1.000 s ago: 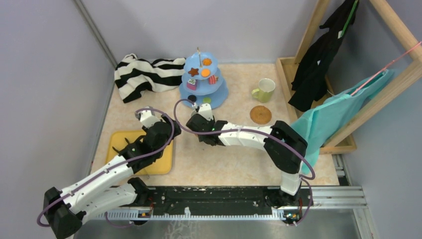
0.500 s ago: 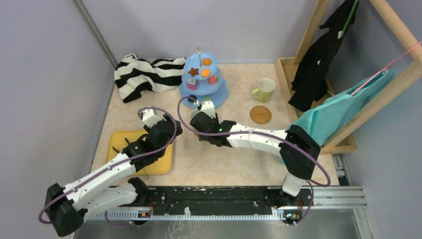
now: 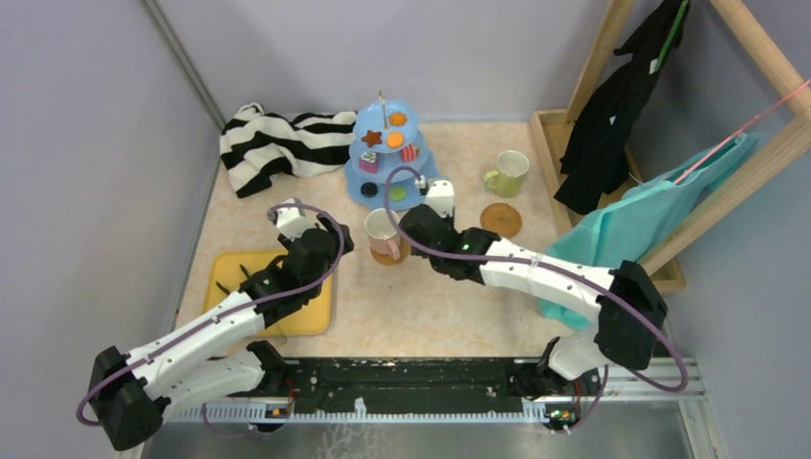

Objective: Serve the afternoon tea
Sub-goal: Move the coaster to the center of the board.

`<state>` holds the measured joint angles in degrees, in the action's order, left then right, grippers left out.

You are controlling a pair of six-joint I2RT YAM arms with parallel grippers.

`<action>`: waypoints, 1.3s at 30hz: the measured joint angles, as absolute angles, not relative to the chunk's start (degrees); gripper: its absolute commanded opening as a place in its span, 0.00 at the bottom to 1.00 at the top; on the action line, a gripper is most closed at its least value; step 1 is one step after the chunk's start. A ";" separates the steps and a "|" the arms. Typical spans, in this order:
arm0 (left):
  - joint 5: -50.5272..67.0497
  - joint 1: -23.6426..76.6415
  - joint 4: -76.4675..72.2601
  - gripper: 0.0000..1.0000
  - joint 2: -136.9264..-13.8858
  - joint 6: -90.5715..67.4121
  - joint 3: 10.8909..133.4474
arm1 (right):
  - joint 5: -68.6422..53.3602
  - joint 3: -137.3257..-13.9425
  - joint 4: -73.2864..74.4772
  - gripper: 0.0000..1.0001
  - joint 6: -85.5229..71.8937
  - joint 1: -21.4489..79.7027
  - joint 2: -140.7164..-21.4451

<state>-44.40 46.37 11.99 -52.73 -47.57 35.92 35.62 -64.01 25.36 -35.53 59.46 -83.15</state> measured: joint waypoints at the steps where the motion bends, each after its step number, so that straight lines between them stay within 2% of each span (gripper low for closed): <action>1: -44.40 46.37 11.90 0.75 -52.73 -47.42 35.92 | 35.66 -63.22 25.19 0.40 -35.92 57.69 -82.48; 4: -44.36 46.37 10.96 0.75 -52.73 -46.39 35.92 | 35.18 -59.55 25.12 0.28 -36.73 49.54 -80.58; 6: -44.18 46.37 9.93 0.75 -52.69 -45.52 35.92 | 34.74 -57.60 24.86 0.17 -37.06 43.81 -80.42; 9: -43.51 46.37 8.38 0.75 -52.47 -44.36 35.92 | 33.71 -55.51 24.88 0.08 -37.19 35.59 -81.30; 12: -42.87 46.37 7.42 0.76 -52.18 -43.40 35.92 | 32.69 -55.48 23.46 0.00 -37.01 31.81 -83.88; 22: -41.91 46.37 5.54 0.76 -48.36 -41.63 35.64 | 31.00 -56.86 20.53 0.00 -35.73 24.77 -93.78; 39: -41.98 46.37 5.08 0.77 -45.98 -41.28 33.69 | 29.98 -64.55 18.44 0.00 -33.17 19.14 -103.88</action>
<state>-41.98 46.37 5.08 -45.98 -41.28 33.69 29.98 -64.55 18.44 -33.17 19.14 -103.88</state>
